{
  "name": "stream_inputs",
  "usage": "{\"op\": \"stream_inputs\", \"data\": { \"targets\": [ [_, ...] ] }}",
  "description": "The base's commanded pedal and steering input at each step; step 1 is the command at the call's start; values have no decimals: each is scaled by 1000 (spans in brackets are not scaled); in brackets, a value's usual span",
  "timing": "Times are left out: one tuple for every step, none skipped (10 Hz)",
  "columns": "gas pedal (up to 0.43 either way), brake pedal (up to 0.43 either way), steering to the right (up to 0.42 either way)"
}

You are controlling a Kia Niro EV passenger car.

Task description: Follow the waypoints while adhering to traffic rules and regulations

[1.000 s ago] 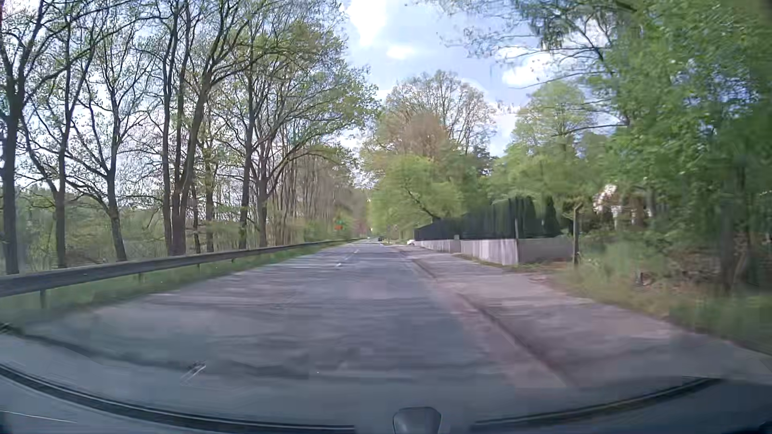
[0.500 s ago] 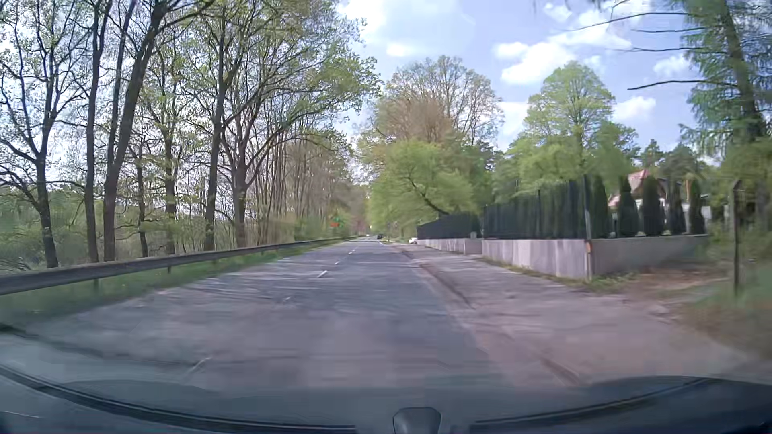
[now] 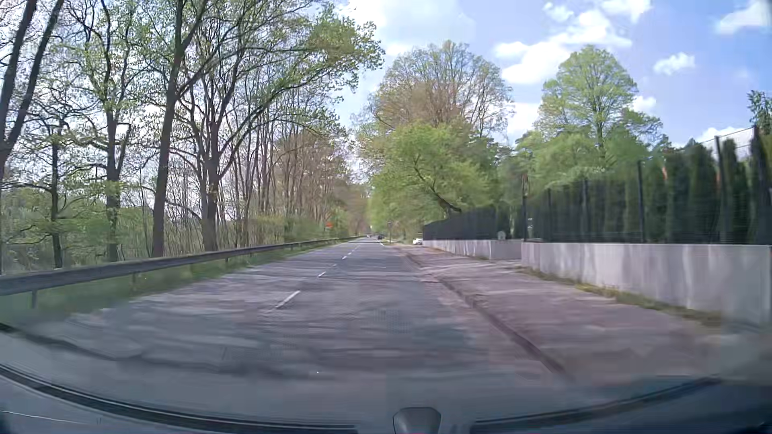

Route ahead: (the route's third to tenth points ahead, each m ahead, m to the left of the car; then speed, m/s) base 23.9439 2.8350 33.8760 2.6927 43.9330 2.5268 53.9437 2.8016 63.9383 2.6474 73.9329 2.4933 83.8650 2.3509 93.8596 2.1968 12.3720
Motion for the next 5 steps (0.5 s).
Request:
{"op": "stream_inputs", "data": {
  "targets": [
    [118, 0, -7],
    [118, 0, -7],
    [118, 0, -7],
    [118, 0, -7],
    [118, 0, -7]
  ]
}}
